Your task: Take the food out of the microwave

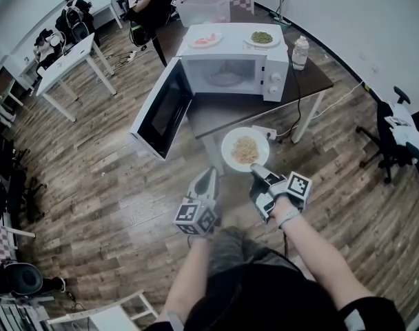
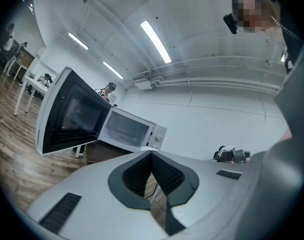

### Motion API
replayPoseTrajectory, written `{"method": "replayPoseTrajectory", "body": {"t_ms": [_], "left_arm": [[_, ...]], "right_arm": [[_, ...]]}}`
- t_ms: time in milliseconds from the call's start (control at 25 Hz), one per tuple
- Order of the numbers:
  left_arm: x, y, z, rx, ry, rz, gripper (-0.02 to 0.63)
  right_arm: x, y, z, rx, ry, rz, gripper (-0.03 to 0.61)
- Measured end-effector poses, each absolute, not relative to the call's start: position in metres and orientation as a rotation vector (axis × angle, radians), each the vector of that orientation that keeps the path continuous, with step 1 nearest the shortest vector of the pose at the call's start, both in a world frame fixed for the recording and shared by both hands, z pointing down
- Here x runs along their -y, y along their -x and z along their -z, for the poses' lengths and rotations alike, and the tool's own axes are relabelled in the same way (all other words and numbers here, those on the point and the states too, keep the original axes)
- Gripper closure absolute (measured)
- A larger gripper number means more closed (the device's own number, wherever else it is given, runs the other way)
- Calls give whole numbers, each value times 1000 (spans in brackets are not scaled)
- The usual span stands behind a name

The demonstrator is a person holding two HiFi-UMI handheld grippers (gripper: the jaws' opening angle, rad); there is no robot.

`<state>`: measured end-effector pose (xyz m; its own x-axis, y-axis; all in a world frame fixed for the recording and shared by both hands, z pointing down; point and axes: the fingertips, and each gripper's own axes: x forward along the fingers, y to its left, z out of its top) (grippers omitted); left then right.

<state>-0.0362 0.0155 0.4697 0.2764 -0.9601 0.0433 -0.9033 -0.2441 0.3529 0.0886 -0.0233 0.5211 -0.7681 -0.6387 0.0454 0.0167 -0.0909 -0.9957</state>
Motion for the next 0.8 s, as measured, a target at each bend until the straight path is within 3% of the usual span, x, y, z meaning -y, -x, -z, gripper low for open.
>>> {"method": "replayPoseTrajectory", "body": {"t_ms": [800], "left_arm": [[-14, 40, -467, 1710, -2241, 258, 603]], "right_arm": [[22, -91, -523, -1718, 686, 1920, 563]]}}
